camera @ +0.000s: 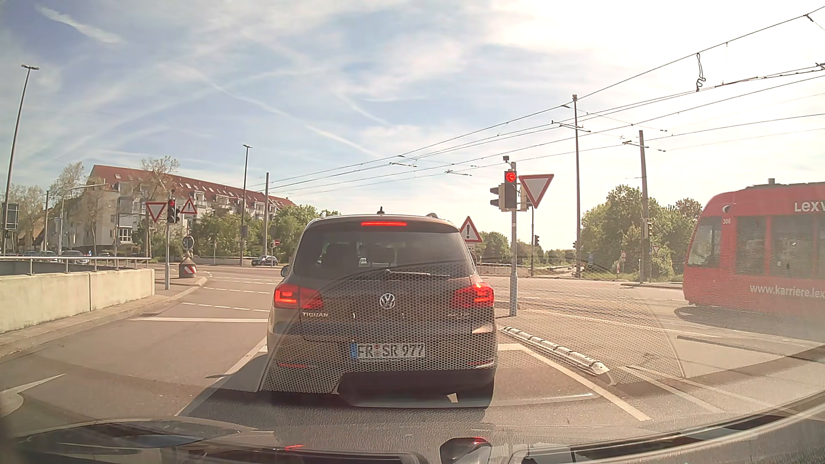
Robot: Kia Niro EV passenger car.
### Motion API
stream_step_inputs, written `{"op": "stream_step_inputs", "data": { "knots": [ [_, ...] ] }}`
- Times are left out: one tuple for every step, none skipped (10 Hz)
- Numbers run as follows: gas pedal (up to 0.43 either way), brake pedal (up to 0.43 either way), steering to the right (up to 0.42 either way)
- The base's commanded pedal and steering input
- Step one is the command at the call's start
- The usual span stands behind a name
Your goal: Follow the waypoints while adhering to traffic rules and regulations
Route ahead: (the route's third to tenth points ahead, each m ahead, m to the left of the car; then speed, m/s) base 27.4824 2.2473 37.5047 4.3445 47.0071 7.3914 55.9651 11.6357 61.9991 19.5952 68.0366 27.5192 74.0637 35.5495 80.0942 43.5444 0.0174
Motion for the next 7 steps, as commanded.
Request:
{"op": "stream_step_inputs", "data": {
  "knots": [
    [0.000,0.226,-0.074],
    [0.000,0.177,-0.069],
    [0.000,0.146,-0.064],
    [0.000,0.159,-0.053],
    [0.000,0.104,-0.025],
    [0.000,0.110,0.000],
    [0.000,0.122,0.010]
  ]
}}
